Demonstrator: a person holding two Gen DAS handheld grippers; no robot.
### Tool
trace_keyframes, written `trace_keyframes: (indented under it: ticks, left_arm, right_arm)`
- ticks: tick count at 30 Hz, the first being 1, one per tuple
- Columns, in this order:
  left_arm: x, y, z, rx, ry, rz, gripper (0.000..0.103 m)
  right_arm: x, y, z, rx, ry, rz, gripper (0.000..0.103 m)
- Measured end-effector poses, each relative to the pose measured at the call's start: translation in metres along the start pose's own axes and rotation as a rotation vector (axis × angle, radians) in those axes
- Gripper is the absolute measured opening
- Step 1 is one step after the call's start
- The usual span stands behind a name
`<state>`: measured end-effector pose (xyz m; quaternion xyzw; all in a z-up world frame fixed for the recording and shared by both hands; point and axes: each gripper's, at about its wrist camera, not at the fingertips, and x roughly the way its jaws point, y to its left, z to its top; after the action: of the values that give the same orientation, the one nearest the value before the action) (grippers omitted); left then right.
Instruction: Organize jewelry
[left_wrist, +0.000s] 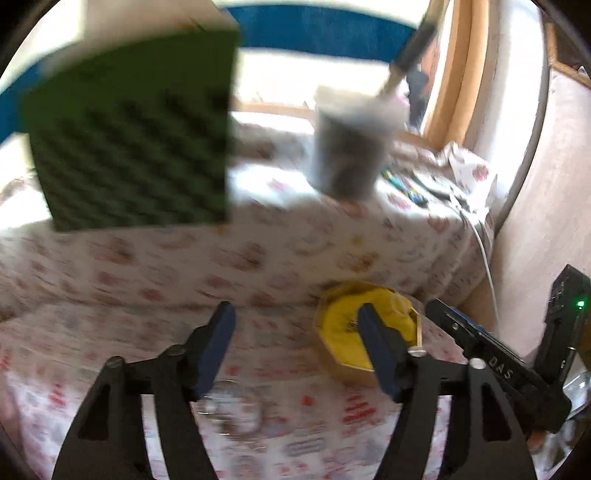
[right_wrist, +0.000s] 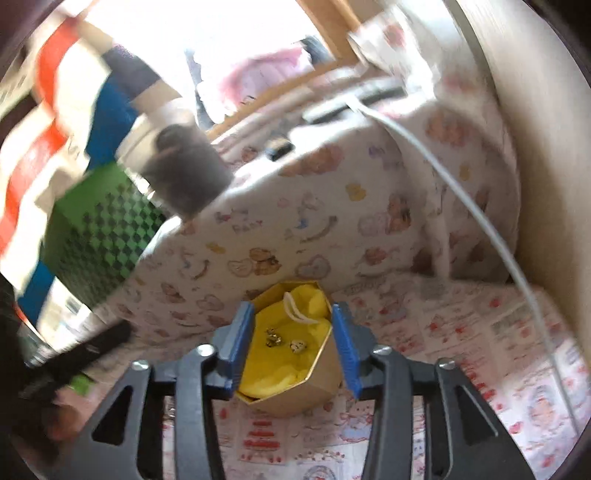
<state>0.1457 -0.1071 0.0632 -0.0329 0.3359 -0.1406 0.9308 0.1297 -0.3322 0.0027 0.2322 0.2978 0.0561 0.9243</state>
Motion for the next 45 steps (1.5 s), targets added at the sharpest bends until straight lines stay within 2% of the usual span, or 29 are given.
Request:
trace_keyframes:
  ticks: [2,4,7,10,12,16,18,20,21,23,31,32,34,35,37,40,43,45]
  left_arm:
    - [-0.018,0.018,-0.008,-0.036,-0.062,0.036,0.077]
    - [-0.029,0.030,-0.014,-0.044,-0.085,0.053,0.082]
    - [-0.035,0.051,-0.026,-0.086,-0.058,0.083,0.085]
    - [-0.041,0.072,-0.040,-0.083,-0.047,0.119,0.085]
    - [-0.041,0.083,-0.051,-0.079,-0.060,0.159,0.088]
    - [-0.034,0.102,-0.072,-0.112,-0.069,0.146,0.096]
    - [-0.026,0.105,-0.078,-0.131,-0.057,0.182,0.097]
    - [-0.018,0.101,-0.080,-0.061,-0.054,0.222,0.097]
    - [-0.014,0.097,-0.082,-0.026,-0.049,0.268,0.097]
    - [-0.009,0.095,-0.085,0.004,-0.027,0.310,0.097]
    - [0.004,0.104,-0.091,-0.040,0.036,0.217,0.096]
    - [0.007,0.106,-0.091,-0.045,0.045,0.193,0.094]
    - [0.014,0.108,-0.090,-0.053,0.074,0.144,0.068]
    - [0.018,0.108,-0.091,-0.053,0.093,0.130,0.062]
    - [0.026,0.108,-0.093,-0.056,0.132,0.103,0.039]
    - [0.038,0.104,-0.096,-0.049,0.171,0.085,0.029]
    - [0.043,0.104,-0.095,-0.056,0.170,0.074,0.029]
    - [0.048,0.107,-0.096,-0.080,0.197,0.043,0.029]
  right_arm:
    - [-0.003,0.015,-0.004,-0.059,-0.018,0.003,0.058]
    - [-0.003,0.023,-0.008,-0.089,-0.014,-0.003,0.059]
    - [-0.006,0.032,-0.015,-0.124,-0.028,-0.022,0.067]
    - [-0.009,0.044,-0.024,-0.175,-0.040,-0.027,0.073]
    - [-0.009,0.050,-0.031,-0.181,-0.047,-0.020,0.084]
    - [-0.003,0.062,-0.045,-0.201,-0.022,0.020,0.085]
    - [0.001,0.066,-0.050,-0.216,0.001,0.034,0.085]
    - [0.005,0.071,-0.056,-0.237,0.014,0.020,0.085]
    - [0.006,0.073,-0.058,-0.251,0.019,0.018,0.085]
    - [0.005,0.077,-0.061,-0.269,0.018,0.014,0.085]
    - [0.011,0.070,-0.058,-0.231,0.042,0.001,0.086]
    - [0.012,0.068,-0.058,-0.218,0.050,0.003,0.086]
    - [0.014,0.065,-0.058,-0.195,0.066,0.001,0.086]
    - [0.015,0.065,-0.058,-0.188,0.070,0.000,0.086]
    - [0.016,0.064,-0.057,-0.184,0.073,-0.002,0.086]
    - [0.016,0.063,-0.057,-0.182,0.073,-0.011,0.086]
    - [0.018,0.063,-0.057,-0.190,0.083,-0.019,0.086]
    - [0.020,0.064,-0.058,-0.195,0.090,-0.027,0.086]
